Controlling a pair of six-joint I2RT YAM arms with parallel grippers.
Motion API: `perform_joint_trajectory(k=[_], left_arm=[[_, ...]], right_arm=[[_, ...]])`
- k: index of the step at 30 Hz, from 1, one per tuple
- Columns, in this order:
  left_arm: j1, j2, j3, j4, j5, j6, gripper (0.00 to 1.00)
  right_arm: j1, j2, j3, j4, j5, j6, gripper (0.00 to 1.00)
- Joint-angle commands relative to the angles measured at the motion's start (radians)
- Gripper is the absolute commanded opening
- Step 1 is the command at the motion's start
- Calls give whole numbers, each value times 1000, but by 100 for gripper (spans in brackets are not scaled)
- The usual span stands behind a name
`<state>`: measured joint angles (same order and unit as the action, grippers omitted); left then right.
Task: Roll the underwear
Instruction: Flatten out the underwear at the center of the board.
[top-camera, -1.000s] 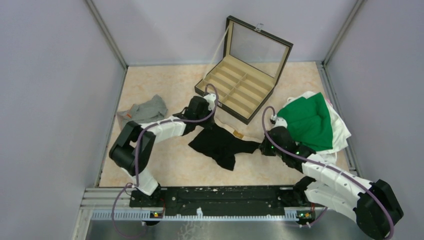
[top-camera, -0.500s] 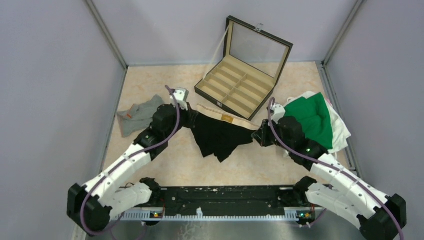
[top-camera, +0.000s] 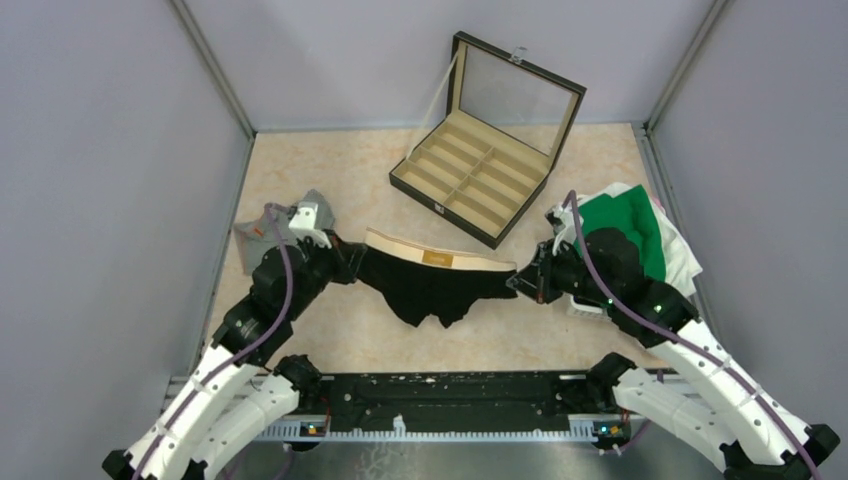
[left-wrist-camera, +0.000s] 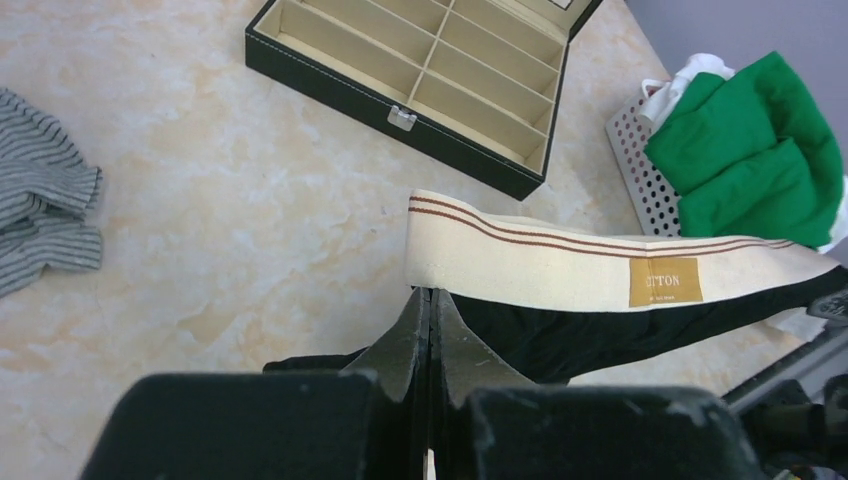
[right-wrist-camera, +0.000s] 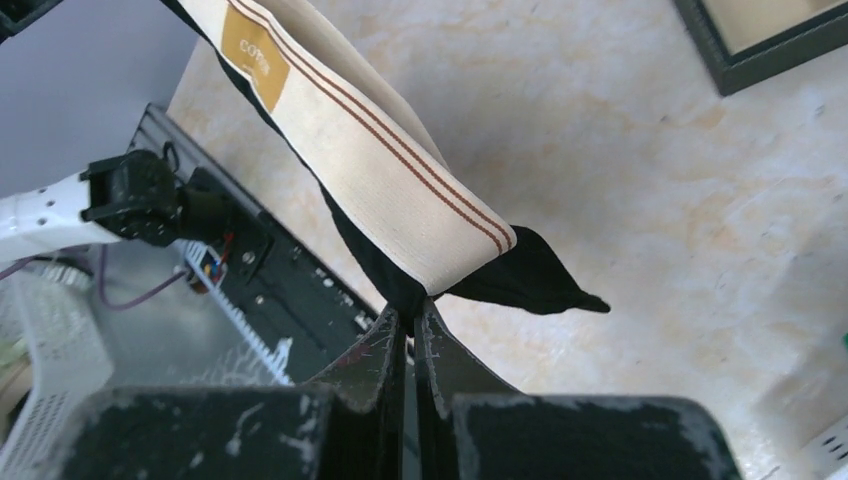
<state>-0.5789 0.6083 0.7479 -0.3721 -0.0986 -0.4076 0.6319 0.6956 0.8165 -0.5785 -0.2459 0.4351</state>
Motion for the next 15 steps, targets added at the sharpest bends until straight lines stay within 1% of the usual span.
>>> perform_joint_trajectory(k=[1, 4, 8, 11, 13, 15], left_arm=[[-5, -83, 32, -137, 10, -89, 0], [-4, -120, 34, -192, 55, -137, 0], [-4, -117, -13, -212, 52, -186, 0], [-5, -66, -110, -97, 20, -216, 0], [-5, -13, -200, 39, -22, -211, 0], [-4, 71, -266, 180, -88, -185, 0]], right_arm=[[8, -53, 27, -99, -131, 63, 0], [28, -73, 24, -134, -172, 100, 0], [38, -67, -11, -159, -141, 124, 0], [38, 12, -99, -71, -57, 130, 0], [36, 78, -164, 29, 49, 135, 0], [28, 148, -224, 147, 158, 126, 0]])
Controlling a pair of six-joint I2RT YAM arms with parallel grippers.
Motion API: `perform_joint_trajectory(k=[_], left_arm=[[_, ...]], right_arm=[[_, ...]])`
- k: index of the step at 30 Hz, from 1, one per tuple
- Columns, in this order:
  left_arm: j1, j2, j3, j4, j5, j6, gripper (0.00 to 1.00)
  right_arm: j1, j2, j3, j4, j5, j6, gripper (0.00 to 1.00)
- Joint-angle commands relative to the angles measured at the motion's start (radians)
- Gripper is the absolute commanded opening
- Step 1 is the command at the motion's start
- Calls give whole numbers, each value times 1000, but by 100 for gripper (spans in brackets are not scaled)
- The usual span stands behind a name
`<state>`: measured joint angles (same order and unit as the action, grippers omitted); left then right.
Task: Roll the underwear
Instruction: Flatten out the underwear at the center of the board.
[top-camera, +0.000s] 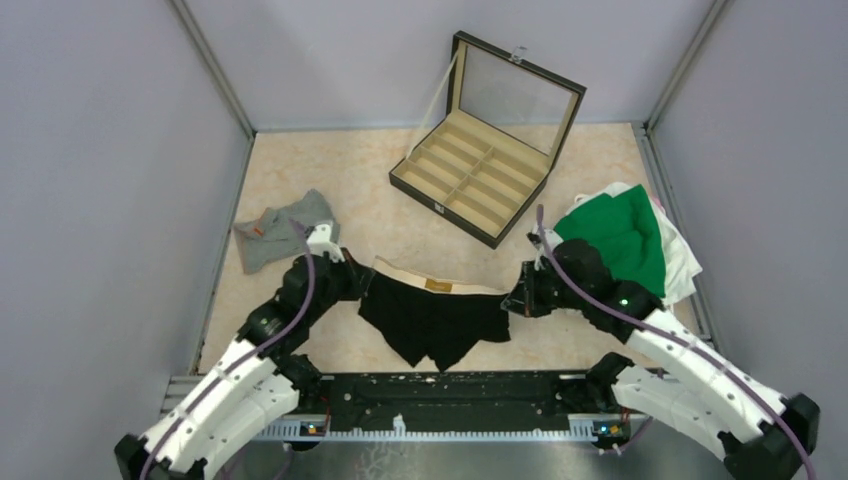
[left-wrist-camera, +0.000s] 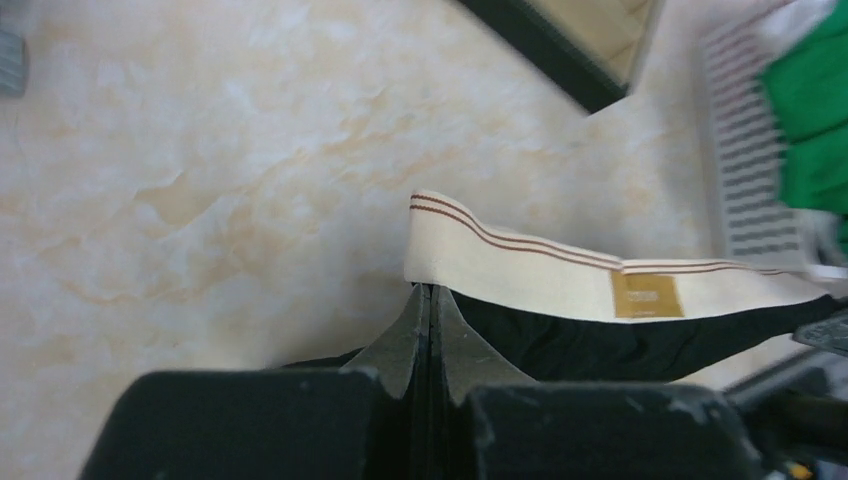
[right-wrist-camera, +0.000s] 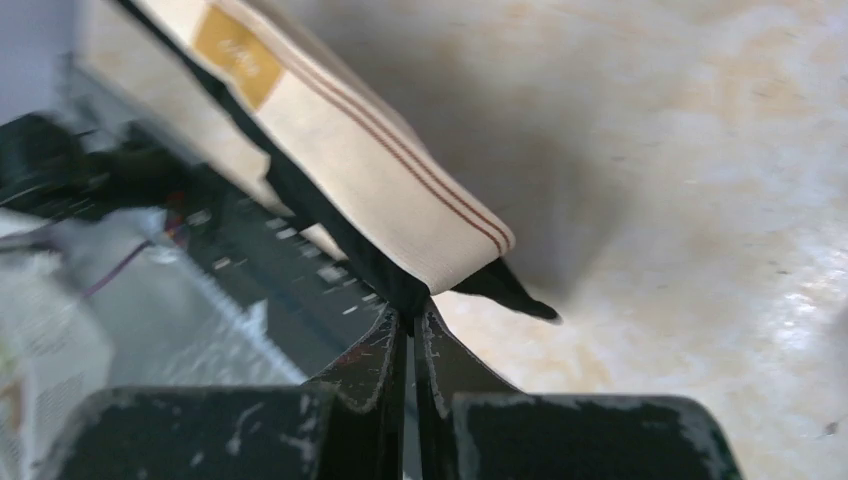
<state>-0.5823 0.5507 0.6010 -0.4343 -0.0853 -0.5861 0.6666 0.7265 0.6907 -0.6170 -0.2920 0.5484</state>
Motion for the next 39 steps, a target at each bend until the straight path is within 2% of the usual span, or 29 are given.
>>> perform_joint_trajectory(k=[1, 5, 8, 17, 22, 25, 27, 31, 33, 35, 37, 39], left_arm=[[-1, 182, -135, 301, -135, 2, 0], [0, 402, -122, 460, -241, 17, 0], [1, 520, -95, 553, -273, 62, 0], [4, 703, -52, 678, -371, 127, 0], [6, 775, -20, 682, -420, 135, 2], [8, 784, 1, 661, -453, 131, 16], [11, 779, 12, 648, -467, 133, 33], [12, 752, 42, 594, -486, 140, 59], [13, 722, 50, 549, -478, 136, 63], [13, 677, 39, 505, -435, 128, 61], [11, 626, 7, 480, -349, 120, 52], [10, 580, -34, 463, -257, 105, 39]], right_arm=[[-15, 159, -108, 241, 247, 6, 0], [-50, 316, -147, 442, 337, -41, 0], [-56, 410, -147, 522, 399, -79, 0], [-101, 527, -152, 650, 435, -104, 0], [-109, 549, -123, 627, 430, -116, 20], [-113, 520, -110, 577, 451, -121, 33], [-117, 493, -99, 537, 463, -127, 43], [-118, 426, -88, 467, 427, -141, 45], [-118, 402, -85, 435, 357, -151, 45], [-117, 378, -93, 414, 271, -153, 44], [-117, 357, -121, 431, 177, -138, 41], [-118, 343, -152, 461, 98, -97, 32]])
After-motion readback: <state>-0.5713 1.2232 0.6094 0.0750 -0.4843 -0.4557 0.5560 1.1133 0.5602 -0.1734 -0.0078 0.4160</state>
